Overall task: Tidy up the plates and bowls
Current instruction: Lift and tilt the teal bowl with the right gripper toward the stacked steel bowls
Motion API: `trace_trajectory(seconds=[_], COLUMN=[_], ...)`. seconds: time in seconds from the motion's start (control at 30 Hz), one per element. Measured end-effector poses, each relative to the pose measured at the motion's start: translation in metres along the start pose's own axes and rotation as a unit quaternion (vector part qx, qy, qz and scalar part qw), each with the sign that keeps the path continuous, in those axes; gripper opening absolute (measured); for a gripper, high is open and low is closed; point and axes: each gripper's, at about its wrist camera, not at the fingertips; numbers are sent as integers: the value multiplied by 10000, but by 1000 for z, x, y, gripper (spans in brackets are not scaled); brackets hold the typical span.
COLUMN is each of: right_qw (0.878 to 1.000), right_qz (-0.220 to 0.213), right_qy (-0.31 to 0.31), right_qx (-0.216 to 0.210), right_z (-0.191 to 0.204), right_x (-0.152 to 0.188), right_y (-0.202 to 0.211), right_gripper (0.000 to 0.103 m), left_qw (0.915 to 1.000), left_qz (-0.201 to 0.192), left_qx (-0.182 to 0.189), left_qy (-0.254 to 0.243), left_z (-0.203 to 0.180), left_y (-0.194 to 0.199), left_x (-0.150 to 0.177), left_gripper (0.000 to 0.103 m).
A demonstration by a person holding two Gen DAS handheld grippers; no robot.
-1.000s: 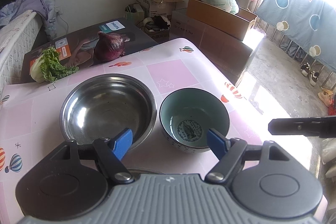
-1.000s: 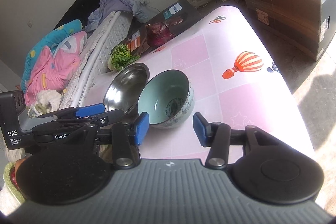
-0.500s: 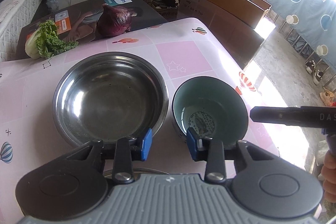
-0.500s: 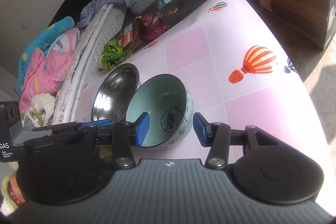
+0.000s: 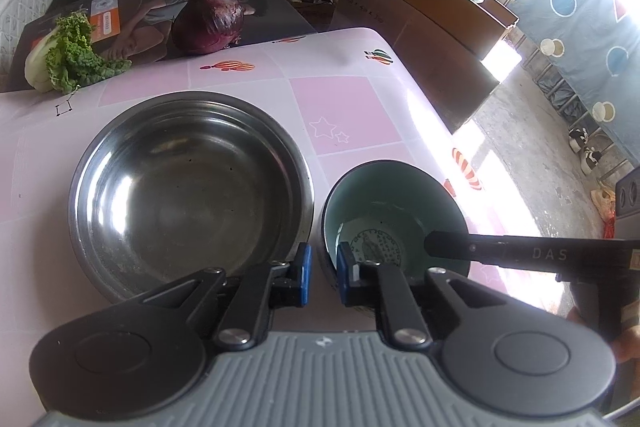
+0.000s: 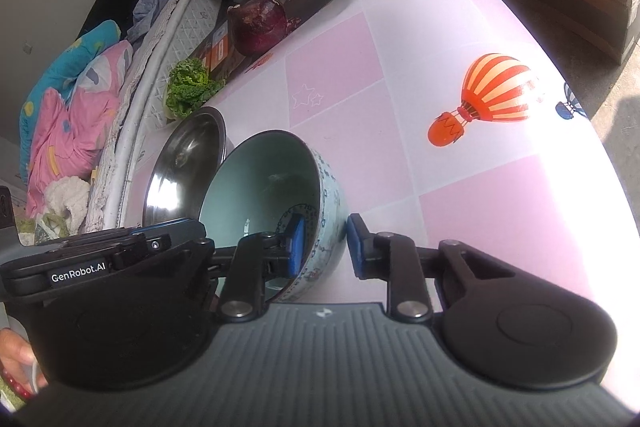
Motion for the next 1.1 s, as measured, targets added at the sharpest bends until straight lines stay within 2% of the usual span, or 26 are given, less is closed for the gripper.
trace_trajectory(seconds=[0.3, 0.6, 0.9, 1.1], right_qw=[9999, 9997, 9996, 9996], right_qz=[73, 167, 203, 204], right_qy=[90, -14, -78, -34], right_qx=[-51, -158, -187, -165], right_z=[-5, -18, -19, -18], right_x=[-2, -8, -1, 1], right_y=[0, 10, 13, 10], right_gripper=[21, 19, 22, 23], left_qw=[9992, 9966, 9984, 9980], left_qz=[219, 419, 421, 530], left_qx=[285, 705, 379, 333], left_qy=[200, 57, -64, 20], left_z=[6, -1, -3, -5], left_y=[-11, -9, -19, -25], left_x=[-2, 8, -3, -5], left_gripper=[12, 16, 16, 13])
Point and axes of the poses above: each gripper's, at about its wrist camera, not at the fingertips, and y roughly against the way its jaws point, z to its left, x to its underside, and after that the axes turned 6 degrees about -y, right-handed
